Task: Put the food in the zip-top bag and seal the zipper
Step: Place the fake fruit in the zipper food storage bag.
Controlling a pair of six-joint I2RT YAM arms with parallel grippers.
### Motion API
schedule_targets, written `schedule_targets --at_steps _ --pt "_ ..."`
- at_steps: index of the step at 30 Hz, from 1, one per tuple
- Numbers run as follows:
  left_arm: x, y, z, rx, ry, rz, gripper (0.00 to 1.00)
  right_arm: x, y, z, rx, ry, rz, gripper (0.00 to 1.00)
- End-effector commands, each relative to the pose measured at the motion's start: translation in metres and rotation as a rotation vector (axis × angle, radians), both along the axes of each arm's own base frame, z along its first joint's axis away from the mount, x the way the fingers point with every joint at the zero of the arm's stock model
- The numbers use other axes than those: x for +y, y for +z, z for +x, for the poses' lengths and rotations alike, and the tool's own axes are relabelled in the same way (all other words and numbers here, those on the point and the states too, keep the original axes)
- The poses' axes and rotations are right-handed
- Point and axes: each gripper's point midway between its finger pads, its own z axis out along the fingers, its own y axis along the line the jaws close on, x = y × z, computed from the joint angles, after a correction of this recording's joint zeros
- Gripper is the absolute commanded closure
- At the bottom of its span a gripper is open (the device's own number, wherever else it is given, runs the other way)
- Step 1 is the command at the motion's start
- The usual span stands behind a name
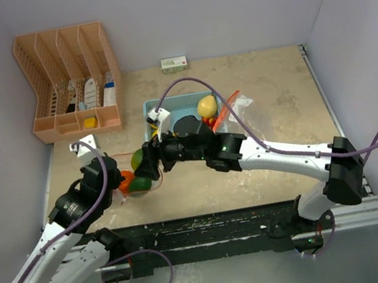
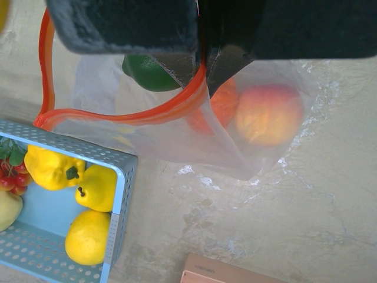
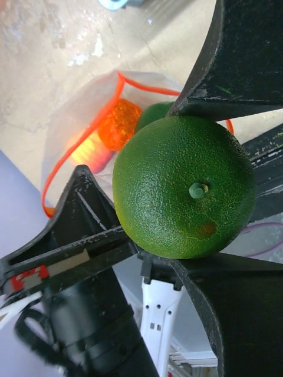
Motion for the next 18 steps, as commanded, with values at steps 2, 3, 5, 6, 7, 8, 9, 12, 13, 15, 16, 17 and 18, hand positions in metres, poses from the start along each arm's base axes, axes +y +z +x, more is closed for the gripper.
schedule_targets --at_steps 2,3,5,6,7,8,9,12,13,15,16,17,18 --pt "-0.007 0.010 0.009 -0.051 0.006 -0.046 1.00 0.021 -0.009 0.001 0.010 0.025 -0.013 0.35" --pt "-0.007 0.011 0.010 -0.052 0.003 -0.047 1.00 0.025 -0.014 0.002 0.008 0.023 -0.032 0.33" --pt "-0.008 0.011 0.010 -0.053 0.001 -0.045 1.00 0.029 -0.021 0.004 0.001 0.020 -0.069 0.23" --pt "-0.008 0.011 0.011 -0.054 -0.001 -0.045 1.00 0.031 -0.026 0.006 0.001 0.014 -0.089 0.14" --pt "-0.009 0.012 0.011 -0.056 -0.002 -0.045 1.00 0.032 -0.028 0.007 -0.001 0.009 -0.103 0.07" --pt "-0.009 0.011 0.012 -0.056 -0.002 -0.046 1.00 0.032 -0.029 0.009 -0.004 0.002 -0.112 0.00" --pt "-0.011 0.011 0.013 -0.056 -0.005 -0.047 1.00 0.031 -0.030 0.010 -0.007 -0.004 -0.119 0.00" --pt "-0.013 0.008 0.014 -0.050 -0.010 -0.053 1.00 0.029 -0.027 0.014 -0.017 -0.026 -0.127 0.01" --pt "-0.014 0.008 0.014 -0.048 -0.011 -0.054 1.00 0.027 -0.024 0.015 -0.023 -0.035 -0.126 0.01" --pt "-0.014 0.008 0.013 -0.049 -0.011 -0.058 1.00 0.020 -0.017 0.017 -0.032 -0.058 -0.129 0.01" --pt "-0.013 0.007 0.013 -0.049 -0.011 -0.058 1.00 0.014 -0.015 0.019 -0.038 -0.077 -0.136 0.00" --pt "-0.013 0.008 0.013 -0.050 -0.009 -0.058 1.00 0.007 -0.013 0.019 -0.042 -0.094 -0.143 0.01" --pt "-0.012 0.008 0.012 -0.052 -0.009 -0.057 1.00 0.000 -0.011 0.017 -0.040 -0.104 -0.145 0.00"
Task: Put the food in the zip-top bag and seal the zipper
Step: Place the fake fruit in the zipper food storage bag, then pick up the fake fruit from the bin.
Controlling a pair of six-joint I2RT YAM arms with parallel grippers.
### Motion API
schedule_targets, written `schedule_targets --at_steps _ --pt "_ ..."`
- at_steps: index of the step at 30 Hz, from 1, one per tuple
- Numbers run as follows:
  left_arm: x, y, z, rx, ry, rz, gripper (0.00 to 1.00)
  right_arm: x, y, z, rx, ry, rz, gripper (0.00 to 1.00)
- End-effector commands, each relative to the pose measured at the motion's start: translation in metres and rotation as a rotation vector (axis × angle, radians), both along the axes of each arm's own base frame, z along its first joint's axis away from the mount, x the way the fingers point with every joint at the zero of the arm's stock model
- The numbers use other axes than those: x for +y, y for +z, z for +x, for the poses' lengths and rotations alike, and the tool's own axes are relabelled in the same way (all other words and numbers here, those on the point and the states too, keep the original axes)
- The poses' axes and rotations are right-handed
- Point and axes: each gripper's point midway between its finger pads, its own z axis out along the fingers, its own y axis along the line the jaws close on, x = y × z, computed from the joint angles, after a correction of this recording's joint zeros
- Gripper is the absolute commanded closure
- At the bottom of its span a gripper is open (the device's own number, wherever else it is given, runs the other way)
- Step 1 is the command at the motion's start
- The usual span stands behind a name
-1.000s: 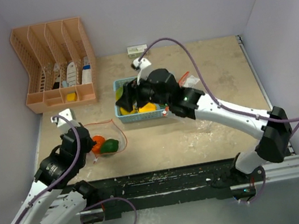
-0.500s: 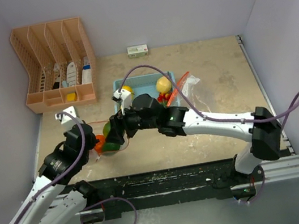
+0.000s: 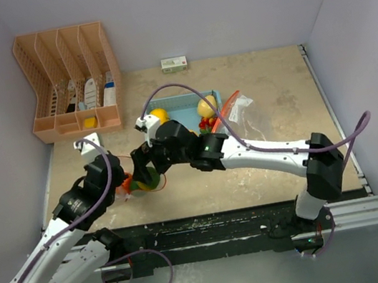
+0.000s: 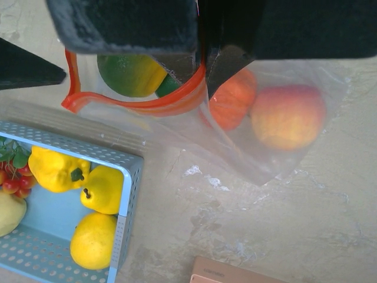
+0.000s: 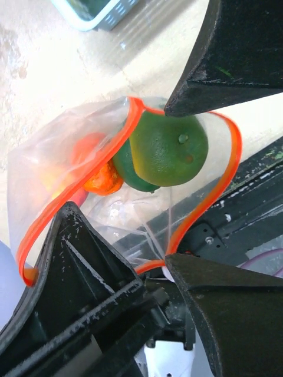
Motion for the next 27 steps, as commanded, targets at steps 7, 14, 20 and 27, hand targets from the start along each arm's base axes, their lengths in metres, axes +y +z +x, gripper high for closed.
schedule_targets --at_steps 7,14,20,27 --pt "0.000 0.013 0.002 -0.059 0.009 -0.050 1.00 -0.106 0.038 0.071 -0.066 -0.414 -0.083 0.00" --pt "0.003 0.019 -0.003 -0.081 0.009 -0.073 1.00 -0.148 -0.031 0.161 0.067 -0.552 -0.289 0.01" --pt "0.005 0.024 -0.006 -0.091 0.006 -0.071 1.00 -0.172 -0.088 0.190 0.178 -0.611 -0.383 0.00" --pt "0.008 0.029 -0.009 -0.109 0.002 -0.079 1.00 -0.236 -0.075 0.163 0.151 -0.757 -0.476 0.01"
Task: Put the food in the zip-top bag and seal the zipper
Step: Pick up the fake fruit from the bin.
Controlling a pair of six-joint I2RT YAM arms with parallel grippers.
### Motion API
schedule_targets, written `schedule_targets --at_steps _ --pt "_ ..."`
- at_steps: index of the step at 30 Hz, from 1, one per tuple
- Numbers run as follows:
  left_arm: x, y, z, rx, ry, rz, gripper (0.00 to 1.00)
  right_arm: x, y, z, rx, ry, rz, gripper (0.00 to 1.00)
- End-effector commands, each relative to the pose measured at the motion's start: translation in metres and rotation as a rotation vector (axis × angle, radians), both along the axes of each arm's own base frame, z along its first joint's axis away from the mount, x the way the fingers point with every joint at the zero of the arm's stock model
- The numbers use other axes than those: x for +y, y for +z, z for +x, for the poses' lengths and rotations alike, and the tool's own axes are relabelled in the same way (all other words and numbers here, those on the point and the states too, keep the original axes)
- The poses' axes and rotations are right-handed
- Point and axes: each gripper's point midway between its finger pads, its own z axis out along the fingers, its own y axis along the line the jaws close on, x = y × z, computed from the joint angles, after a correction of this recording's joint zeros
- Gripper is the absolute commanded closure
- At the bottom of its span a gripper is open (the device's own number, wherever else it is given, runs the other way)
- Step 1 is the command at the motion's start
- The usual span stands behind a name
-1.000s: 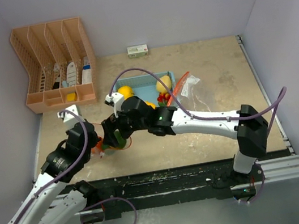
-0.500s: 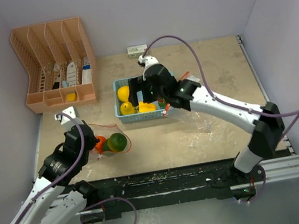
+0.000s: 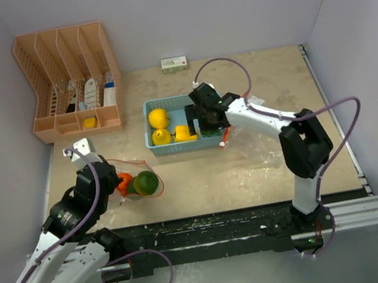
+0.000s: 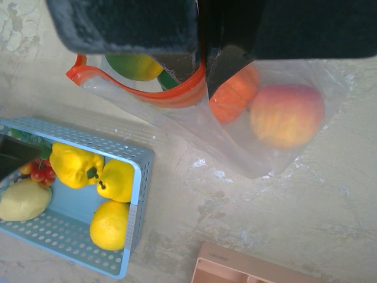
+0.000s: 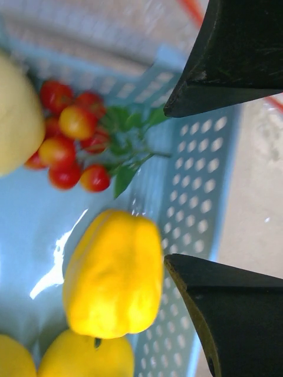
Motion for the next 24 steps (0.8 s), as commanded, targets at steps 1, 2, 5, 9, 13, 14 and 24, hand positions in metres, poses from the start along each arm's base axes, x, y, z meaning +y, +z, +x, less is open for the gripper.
schedule_targets --at_steps 1,2,5,9,13,14,24 --pt "0.001 0.016 0.001 -0.054 0.008 -0.033 1.00 -0.039 0.056 -0.015 -0.097 -0.087 -0.031 0.00" --pt "0.001 0.015 0.001 -0.054 0.008 -0.033 1.00 -0.044 0.058 -0.020 -0.098 -0.091 -0.039 0.01" --pt "0.000 0.012 0.002 -0.054 0.006 -0.036 1.00 -0.050 0.059 -0.029 -0.090 -0.082 -0.042 0.00" --pt "-0.002 0.011 0.002 -0.053 -0.002 -0.041 1.00 -0.039 0.055 -0.024 -0.081 -0.042 -0.022 0.00" --pt "0.001 0.013 0.000 -0.055 0.005 -0.041 1.00 -0.027 0.056 -0.006 -0.099 -0.016 -0.034 0.00" --pt "0.002 0.014 0.000 -0.059 0.006 -0.044 1.00 -0.026 0.054 -0.001 -0.100 -0.016 -0.045 0.00" --pt "0.003 0.015 -0.002 -0.056 0.008 -0.037 1.00 -0.027 -0.004 0.027 -0.037 -0.057 -0.144 0.01"
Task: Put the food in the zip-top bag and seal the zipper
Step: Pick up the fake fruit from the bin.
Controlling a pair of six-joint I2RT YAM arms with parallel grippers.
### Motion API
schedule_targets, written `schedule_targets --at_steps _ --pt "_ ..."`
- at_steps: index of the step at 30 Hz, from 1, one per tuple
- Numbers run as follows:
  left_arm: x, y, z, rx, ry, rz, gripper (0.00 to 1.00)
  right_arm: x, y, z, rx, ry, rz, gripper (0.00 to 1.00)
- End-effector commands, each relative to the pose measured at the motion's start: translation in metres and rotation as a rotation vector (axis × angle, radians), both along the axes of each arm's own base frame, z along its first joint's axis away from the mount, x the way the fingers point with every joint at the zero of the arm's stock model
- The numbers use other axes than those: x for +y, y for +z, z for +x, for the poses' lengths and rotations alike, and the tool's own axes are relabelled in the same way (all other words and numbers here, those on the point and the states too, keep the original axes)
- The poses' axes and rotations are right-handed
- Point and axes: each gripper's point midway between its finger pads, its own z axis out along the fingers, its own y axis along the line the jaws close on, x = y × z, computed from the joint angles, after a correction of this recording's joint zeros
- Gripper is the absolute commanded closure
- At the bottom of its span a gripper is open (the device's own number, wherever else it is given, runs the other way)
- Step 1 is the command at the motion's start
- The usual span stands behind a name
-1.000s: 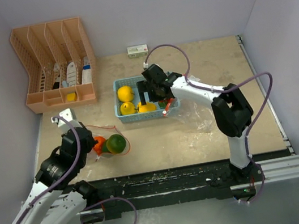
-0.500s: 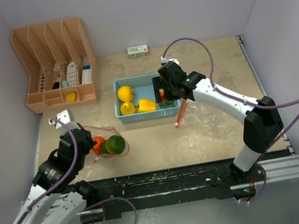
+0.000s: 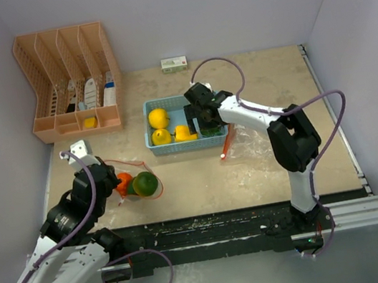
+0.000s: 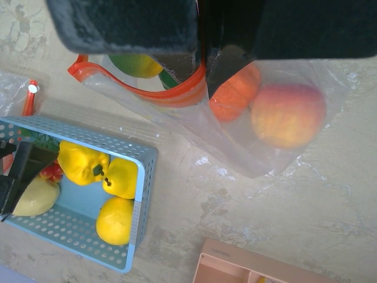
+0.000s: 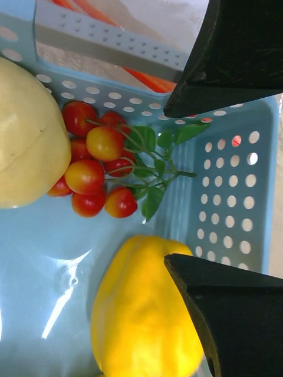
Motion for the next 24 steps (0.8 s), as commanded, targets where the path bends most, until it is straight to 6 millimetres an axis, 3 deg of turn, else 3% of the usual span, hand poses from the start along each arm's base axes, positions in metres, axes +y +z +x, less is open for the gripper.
schedule_targets --at_steps 1,9,12,16,19,21,24 --pt "0.001 0.009 0.002 -0.026 0.011 -0.011 1.00 -0.006 -0.006 0.015 -0.021 -0.020 -0.027 0.01" --pt "0.002 0.007 0.002 -0.022 0.015 -0.003 1.00 -0.008 -0.052 0.014 0.046 -0.015 -0.077 0.04" --pt "0.002 0.007 0.002 -0.019 0.015 0.001 1.00 -0.008 -0.058 0.013 0.051 -0.017 -0.076 0.10" --pt "0.002 0.006 0.002 -0.015 0.014 0.002 1.00 -0.007 -0.059 0.012 0.048 -0.009 -0.069 0.28" --pt "0.002 0.006 0.002 -0.014 0.014 0.004 1.00 -0.006 -0.056 0.012 0.045 -0.002 -0.062 0.50" --pt "0.003 0.006 0.002 -0.014 0.016 0.004 1.00 -0.005 -0.047 0.013 0.026 -0.003 -0.051 0.67" --pt "0.003 0.007 0.002 -0.016 0.018 0.004 1.00 -0.003 -0.018 0.017 -0.027 -0.003 -0.017 0.91"
